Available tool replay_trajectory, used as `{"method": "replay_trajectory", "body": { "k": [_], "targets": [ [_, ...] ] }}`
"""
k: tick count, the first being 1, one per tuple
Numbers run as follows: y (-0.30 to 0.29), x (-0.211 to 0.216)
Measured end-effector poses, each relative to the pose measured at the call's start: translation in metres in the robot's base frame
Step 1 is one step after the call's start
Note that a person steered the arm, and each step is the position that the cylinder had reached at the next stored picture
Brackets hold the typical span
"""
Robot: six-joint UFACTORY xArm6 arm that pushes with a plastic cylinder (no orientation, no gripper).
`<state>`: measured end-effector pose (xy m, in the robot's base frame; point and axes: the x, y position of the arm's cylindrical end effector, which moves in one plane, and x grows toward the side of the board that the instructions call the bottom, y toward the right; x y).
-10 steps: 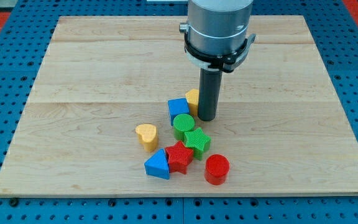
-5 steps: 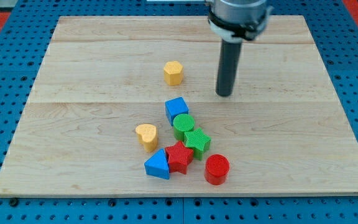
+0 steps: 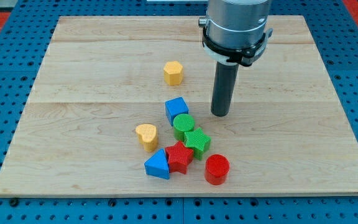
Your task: Move your arm to the blue cube
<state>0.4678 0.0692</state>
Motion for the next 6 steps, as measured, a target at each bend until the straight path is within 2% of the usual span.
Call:
{"method": "replay_trajectory", "body": {
  "k": [6],
  "targets": [
    [-0.007, 0.0002]
  ]
}}
